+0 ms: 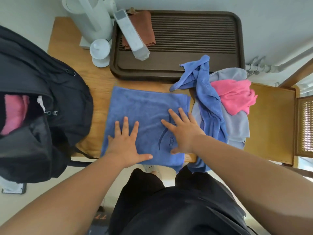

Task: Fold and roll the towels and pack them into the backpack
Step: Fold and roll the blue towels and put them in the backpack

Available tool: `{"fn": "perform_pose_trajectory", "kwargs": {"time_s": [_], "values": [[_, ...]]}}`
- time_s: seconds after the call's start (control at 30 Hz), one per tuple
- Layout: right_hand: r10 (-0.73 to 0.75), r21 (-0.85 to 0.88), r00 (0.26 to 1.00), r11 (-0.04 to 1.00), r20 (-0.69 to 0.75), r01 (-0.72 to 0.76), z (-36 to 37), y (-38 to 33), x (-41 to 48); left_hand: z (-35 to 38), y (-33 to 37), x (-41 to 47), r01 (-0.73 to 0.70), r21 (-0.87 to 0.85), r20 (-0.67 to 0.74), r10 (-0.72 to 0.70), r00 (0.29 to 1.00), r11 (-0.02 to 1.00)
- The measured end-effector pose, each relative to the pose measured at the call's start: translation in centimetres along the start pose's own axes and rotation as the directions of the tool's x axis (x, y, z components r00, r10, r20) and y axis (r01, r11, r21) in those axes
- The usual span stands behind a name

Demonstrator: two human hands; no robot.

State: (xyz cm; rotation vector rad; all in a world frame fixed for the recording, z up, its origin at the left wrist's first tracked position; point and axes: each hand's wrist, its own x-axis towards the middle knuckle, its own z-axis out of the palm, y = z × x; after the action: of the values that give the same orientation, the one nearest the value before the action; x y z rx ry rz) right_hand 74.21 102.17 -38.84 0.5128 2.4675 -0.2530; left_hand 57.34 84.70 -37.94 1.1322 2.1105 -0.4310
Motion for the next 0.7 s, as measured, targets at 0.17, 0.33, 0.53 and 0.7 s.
{"fn": "perform_pose_trajectory", "kwargs": {"time_s": [0.17,0.33,0.53,0.7], "values": [[0.045,0.134,0.989,0.991,-0.142,-0.026,0.1,-1.6,-1.5,-1.0,0.0,-1.7,-0.026,0.118,-0.003,0.027,1.0,0.993],[0.252,0.223,0.931,0.955,-0.262,-0.196,-0.7,-2.1,-0.6,-2.6,-1.7,-0.1,-0.096,0.114,-0.21,0.118,0.971,0.989],[0.344,0.244,0.9,0.928,-0.267,-0.282,-2.4,-1.6,2.2,-4.7,-3.5,3.8,-0.15,0.152,-0.226,0.182,0.957,0.977],[0.481,0.166,0.849,0.876,-0.22,-0.453,-3.7,0.4,3.8,-6.3,-4.2,5.5,-0.196,0.196,-0.166,0.23,0.959,0.961]]}}
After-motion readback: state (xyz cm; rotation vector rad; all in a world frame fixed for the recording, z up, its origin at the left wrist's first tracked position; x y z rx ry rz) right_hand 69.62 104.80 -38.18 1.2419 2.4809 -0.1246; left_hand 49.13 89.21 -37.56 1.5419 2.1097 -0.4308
